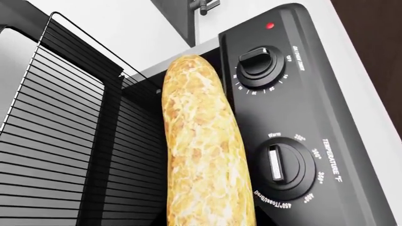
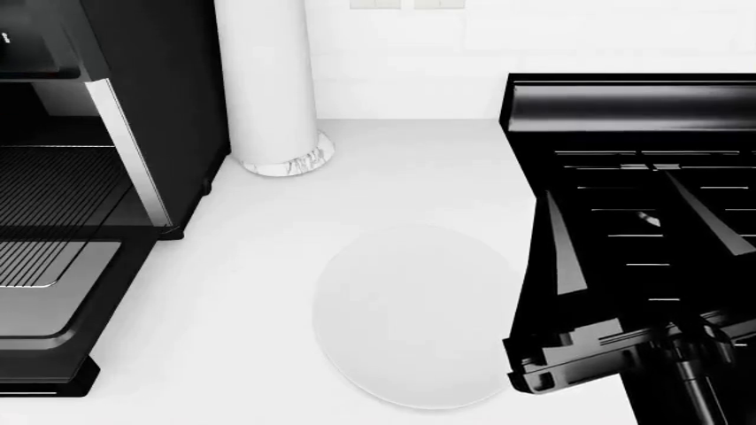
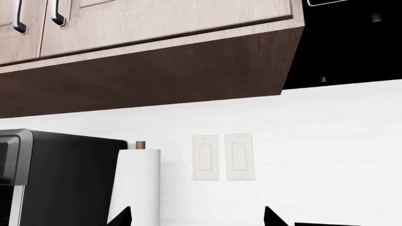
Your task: Place the baguette on the rack of the toaster oven.
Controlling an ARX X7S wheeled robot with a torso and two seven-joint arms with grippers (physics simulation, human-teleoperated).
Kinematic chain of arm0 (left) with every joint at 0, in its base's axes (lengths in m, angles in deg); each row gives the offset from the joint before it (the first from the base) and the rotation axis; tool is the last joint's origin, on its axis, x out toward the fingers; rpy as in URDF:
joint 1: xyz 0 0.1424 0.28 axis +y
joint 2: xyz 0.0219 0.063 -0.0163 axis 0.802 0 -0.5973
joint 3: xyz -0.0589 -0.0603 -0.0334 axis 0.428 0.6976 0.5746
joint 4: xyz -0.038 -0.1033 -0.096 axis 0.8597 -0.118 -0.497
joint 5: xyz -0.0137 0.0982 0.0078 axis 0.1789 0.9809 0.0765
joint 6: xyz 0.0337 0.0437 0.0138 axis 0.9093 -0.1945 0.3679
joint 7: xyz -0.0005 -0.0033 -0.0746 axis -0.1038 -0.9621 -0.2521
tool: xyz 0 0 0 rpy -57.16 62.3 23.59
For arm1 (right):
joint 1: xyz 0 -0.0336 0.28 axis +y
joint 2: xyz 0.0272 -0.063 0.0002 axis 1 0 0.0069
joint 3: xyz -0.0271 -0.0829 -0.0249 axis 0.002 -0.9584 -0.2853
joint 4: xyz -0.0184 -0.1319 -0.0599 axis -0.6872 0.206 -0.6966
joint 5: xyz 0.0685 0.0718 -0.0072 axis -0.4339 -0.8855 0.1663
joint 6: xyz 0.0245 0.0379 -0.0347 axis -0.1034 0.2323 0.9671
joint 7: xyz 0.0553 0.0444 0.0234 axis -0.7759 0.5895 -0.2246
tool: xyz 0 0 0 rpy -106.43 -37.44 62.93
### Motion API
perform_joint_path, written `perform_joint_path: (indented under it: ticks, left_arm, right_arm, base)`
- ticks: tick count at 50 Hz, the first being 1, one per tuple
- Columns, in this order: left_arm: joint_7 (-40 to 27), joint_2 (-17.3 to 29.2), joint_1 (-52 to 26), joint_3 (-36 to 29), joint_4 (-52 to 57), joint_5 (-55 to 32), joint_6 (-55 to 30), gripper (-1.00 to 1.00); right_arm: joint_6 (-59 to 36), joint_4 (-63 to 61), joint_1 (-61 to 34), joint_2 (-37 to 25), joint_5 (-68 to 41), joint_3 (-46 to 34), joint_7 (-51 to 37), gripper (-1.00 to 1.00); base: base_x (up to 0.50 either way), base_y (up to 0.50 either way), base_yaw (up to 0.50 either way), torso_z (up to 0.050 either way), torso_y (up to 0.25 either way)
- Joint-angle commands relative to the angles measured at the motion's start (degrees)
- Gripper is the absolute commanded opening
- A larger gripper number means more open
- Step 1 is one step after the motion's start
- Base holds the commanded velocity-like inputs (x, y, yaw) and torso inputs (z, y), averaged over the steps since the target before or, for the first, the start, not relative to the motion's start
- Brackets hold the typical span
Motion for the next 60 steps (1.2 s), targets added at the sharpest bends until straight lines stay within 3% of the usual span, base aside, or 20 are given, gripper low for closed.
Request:
perform_joint_path:
  ticks: [1, 31, 60]
  left_arm:
    - [0.01, -0.17, 1.13, 0.89, -0.39, 0.18, 0.4, -1.0]
    - [0.01, 2.3, 0.15, -0.16, -0.58, 0.05, 0.4, -1.0]
    - [0.0, 5.52, 7.57, 4.98, -0.35, 0.99, 0.4, -1.0]
  right_arm:
    - [-0.04, 0.16, 0.03, 0.1, -0.07, 0.13, 0.05, 1.0]
    - [0.19, 1.08, 0.52, 1.04, 0.09, 0.21, 0.36, 1.0]
    - [0.08, 0.63, 0.71, 0.75, 0.09, 0.46, 0.61, 1.0]
  base:
    - [0.0, 0.0, 0.0, 0.0, 0.0]
    - [0.0, 0.0, 0.0, 0.0, 0.0]
    - [0.0, 0.0, 0.0, 0.0, 0.0]
